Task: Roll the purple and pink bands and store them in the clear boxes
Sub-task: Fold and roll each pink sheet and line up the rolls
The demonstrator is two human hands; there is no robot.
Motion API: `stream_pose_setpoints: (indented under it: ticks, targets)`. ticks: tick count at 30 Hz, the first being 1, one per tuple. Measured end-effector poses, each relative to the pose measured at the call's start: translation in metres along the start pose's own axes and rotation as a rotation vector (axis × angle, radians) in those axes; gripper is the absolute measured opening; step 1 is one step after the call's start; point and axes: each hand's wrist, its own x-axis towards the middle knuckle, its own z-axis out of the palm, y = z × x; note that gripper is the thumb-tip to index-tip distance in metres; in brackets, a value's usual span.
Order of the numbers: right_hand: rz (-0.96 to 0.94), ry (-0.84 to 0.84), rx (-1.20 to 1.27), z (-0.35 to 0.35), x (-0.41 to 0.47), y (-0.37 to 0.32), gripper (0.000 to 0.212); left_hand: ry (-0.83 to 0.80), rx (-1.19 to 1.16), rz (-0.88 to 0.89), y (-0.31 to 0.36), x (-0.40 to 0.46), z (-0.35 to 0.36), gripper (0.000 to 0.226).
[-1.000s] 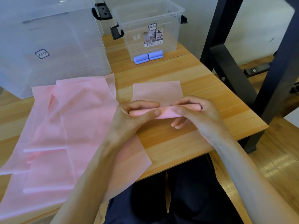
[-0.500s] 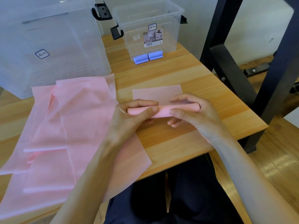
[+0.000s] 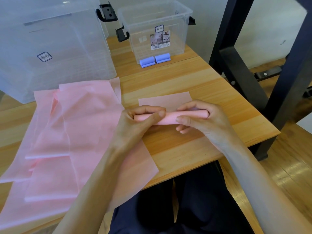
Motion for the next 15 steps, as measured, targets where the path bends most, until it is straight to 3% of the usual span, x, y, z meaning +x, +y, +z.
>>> stream_pose_setpoints:
  ticks: [4, 9, 15]
  targets:
    - [-0.003, 0.051, 0.063, 0.0000, -0.0001, 0.0001, 0.027, -0.037, 0.027, 0.040, 0.0015, -0.0018, 0.0013, 0.023]
    - [-0.002, -0.014, 0.028, -0.0001, -0.0007, -0.0005, 0.034, 0.011, -0.025, 0.007, 0.0004, -0.0002, 0.0009, 0.022]
    - [-0.022, 0.045, 0.031, 0.0006, -0.0009, 0.0006, 0.022, -0.025, 0.042, 0.080, 0.0009, -0.0008, 0.0007, 0.020]
